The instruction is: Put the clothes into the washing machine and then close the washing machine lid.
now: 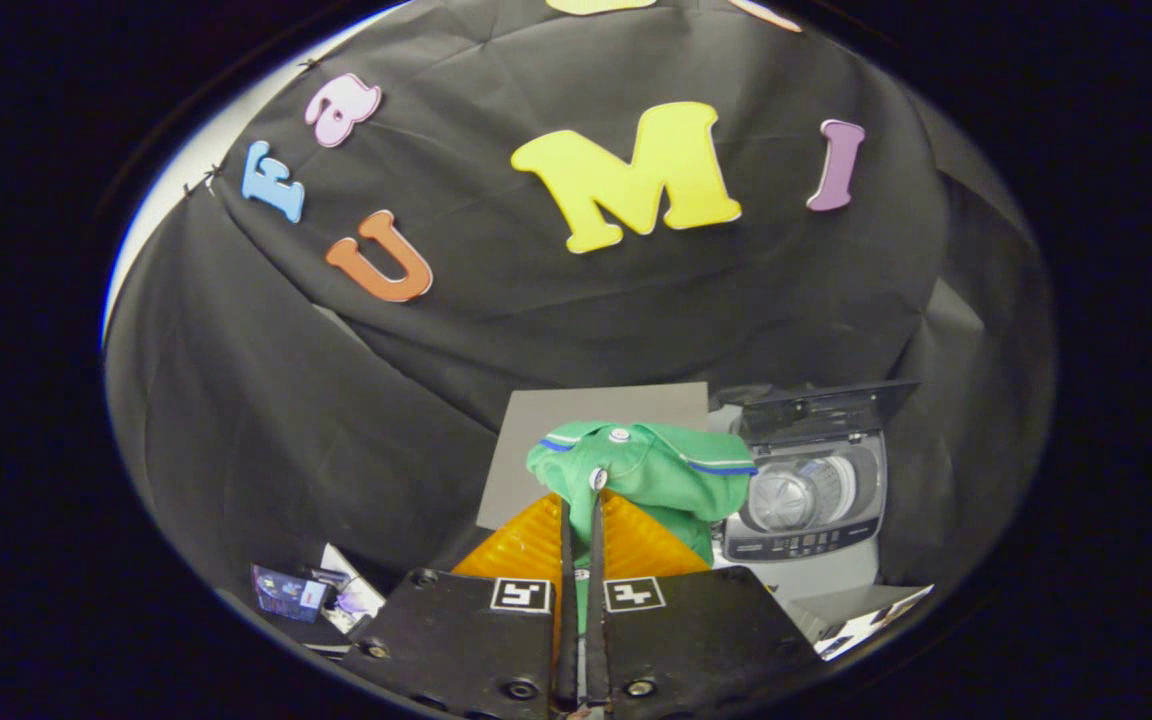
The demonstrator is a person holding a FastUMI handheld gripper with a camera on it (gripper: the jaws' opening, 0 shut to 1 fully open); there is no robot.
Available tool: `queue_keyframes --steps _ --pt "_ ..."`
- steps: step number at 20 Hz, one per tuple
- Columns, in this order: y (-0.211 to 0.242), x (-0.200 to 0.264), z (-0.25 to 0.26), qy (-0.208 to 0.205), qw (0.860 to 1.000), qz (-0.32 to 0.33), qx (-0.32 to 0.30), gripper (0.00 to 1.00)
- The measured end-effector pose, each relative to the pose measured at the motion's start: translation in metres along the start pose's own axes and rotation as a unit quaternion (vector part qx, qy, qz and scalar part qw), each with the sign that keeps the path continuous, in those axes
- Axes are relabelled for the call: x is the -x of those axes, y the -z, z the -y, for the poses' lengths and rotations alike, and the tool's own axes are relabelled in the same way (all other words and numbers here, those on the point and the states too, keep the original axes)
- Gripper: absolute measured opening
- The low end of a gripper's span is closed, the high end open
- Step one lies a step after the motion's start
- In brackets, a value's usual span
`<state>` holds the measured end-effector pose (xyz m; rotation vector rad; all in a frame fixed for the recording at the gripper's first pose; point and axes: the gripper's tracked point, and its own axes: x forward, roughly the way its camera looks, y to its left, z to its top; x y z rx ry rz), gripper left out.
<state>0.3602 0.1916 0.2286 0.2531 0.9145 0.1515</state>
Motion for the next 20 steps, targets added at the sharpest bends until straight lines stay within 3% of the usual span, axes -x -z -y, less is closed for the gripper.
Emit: queue_keyframes --steps 9,20 --pt "-0.011 0.032 0.076 0.027 0.999 0.019 -0.027 0.06" --pt "-0.051 0.006 0.172 0.007 1.0 0.019 0.016 0.07"
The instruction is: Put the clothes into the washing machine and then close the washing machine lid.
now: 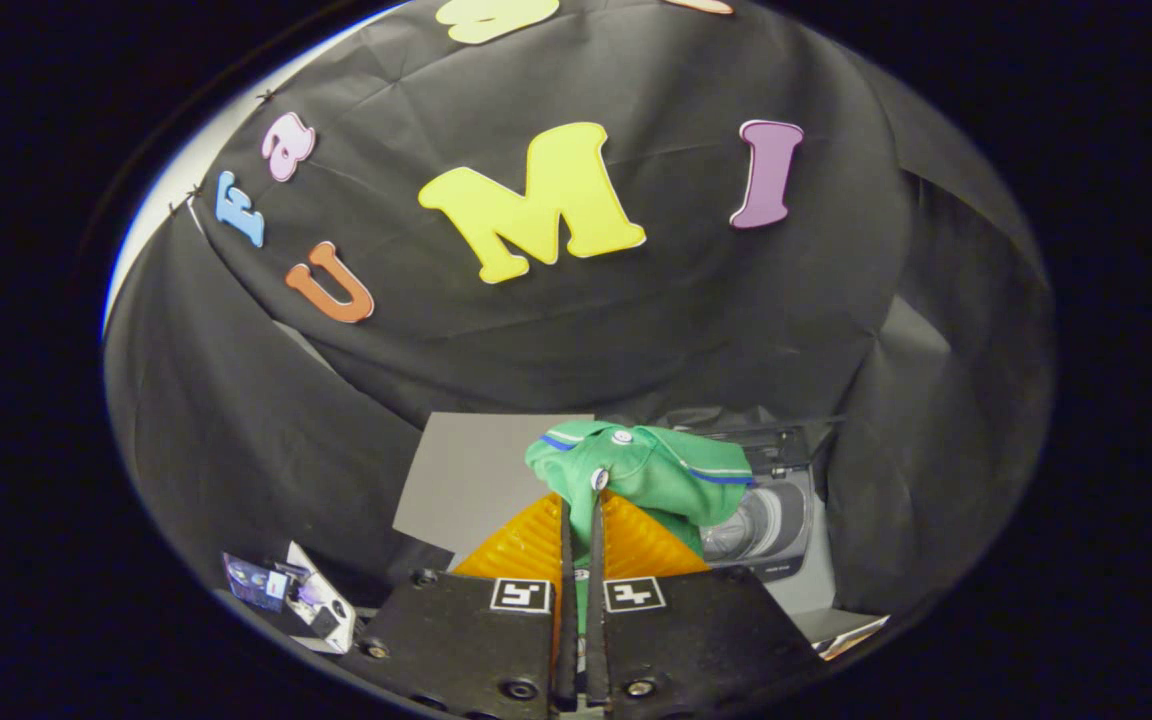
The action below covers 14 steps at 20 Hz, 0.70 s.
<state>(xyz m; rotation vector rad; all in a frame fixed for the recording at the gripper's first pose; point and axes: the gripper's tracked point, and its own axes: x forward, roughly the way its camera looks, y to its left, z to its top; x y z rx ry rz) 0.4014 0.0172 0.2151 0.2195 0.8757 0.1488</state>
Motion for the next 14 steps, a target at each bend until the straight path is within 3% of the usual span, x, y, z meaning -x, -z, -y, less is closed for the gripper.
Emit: queue_keyframes --steps 8,14 --pt "-0.001 -0.033 0.061 -0.01 1.0 -0.017 -0.011 0.06" --pt "0.026 -0.059 0.1 -0.005 0.999 -0.044 -0.022 0.06"
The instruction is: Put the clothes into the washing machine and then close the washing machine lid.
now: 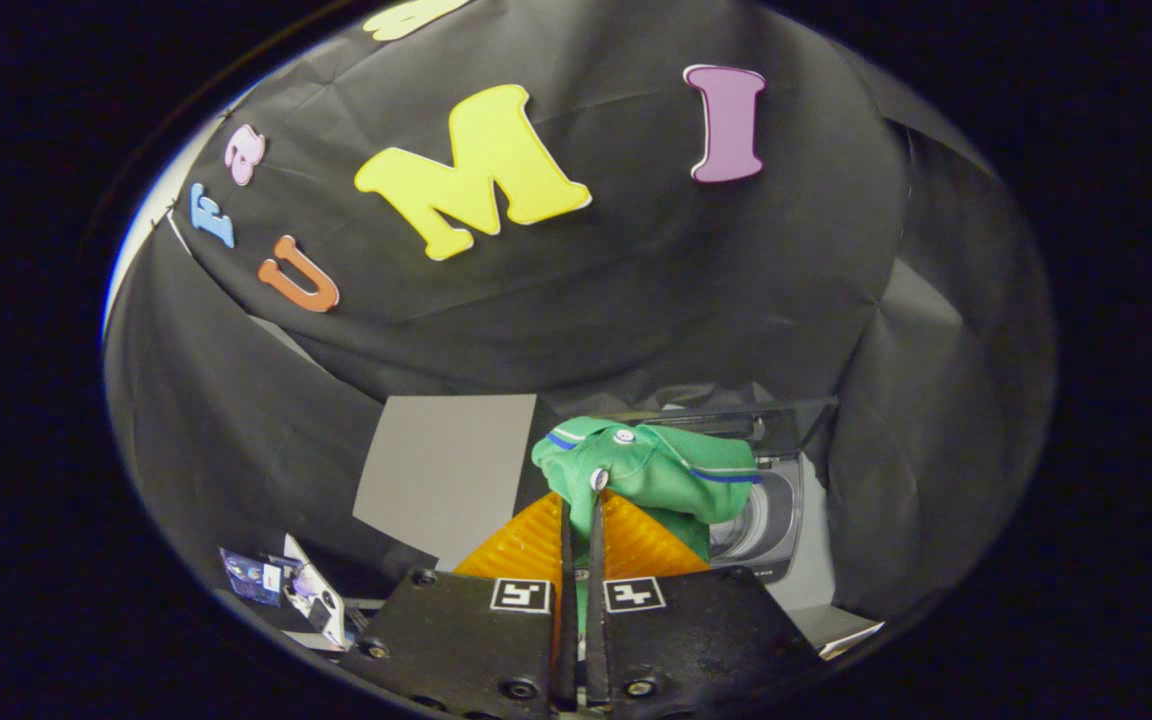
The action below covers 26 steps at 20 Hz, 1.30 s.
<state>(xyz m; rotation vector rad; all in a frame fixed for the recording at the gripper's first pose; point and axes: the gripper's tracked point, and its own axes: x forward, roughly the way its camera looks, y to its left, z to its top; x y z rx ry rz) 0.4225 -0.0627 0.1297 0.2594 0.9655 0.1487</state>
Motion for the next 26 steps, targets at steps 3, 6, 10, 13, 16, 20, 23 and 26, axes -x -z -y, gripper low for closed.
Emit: queue_keyframes --steps 3,6,10,13,16,20,23,26 --pt "0.015 -0.017 0.018 0.008 1.0 -0.016 -0.002 0.06" --pt "0.023 -0.032 0.035 0.015 0.999 -0.027 -0.013 0.07" --pt "0.042 -0.056 0.055 0.031 0.999 -0.036 -0.016 0.07" --pt "0.056 -0.076 0.068 0.038 0.998 -0.046 -0.016 0.06" --pt "0.068 -0.097 0.079 0.047 0.997 -0.057 -0.016 0.06" --pt "0.09 -0.121 0.092 0.054 0.994 -0.082 -0.04 0.07" --pt "0.101 -0.143 0.108 0.066 0.993 -0.086 -0.039 0.07" --pt "0.108 -0.165 0.112 0.068 0.992 -0.092 -0.062 0.07"
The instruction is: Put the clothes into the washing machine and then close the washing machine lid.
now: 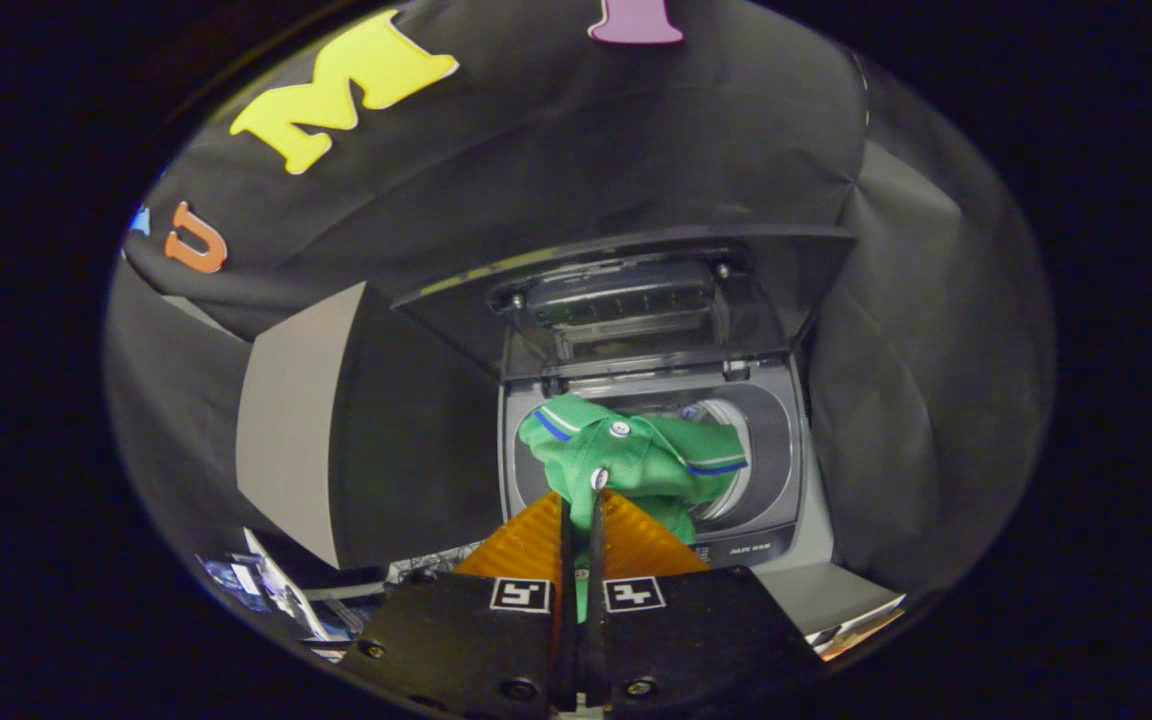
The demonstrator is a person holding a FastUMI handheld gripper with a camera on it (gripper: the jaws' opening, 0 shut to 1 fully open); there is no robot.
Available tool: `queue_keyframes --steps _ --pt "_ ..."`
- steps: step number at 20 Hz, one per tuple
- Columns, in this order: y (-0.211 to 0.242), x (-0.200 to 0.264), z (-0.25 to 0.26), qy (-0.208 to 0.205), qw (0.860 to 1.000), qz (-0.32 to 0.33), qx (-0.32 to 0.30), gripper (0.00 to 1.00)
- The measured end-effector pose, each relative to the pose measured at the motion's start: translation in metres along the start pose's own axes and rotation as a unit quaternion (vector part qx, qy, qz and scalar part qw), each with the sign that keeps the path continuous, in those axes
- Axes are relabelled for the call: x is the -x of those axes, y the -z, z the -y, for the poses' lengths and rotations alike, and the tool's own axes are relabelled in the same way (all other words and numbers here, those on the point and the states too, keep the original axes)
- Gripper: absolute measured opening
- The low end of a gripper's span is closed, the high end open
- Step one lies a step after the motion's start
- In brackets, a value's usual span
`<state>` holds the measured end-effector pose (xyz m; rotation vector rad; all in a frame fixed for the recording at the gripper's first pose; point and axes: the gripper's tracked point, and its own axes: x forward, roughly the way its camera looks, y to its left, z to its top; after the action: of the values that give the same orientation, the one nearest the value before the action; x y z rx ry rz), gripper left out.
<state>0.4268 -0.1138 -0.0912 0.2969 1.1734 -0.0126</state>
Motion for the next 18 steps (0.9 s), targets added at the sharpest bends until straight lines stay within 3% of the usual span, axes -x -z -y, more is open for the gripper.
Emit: queue_keyframes --steps 18 --pt "0.022 -0.149 0.037 0.029 0.999 0.036 0.012 0.07"
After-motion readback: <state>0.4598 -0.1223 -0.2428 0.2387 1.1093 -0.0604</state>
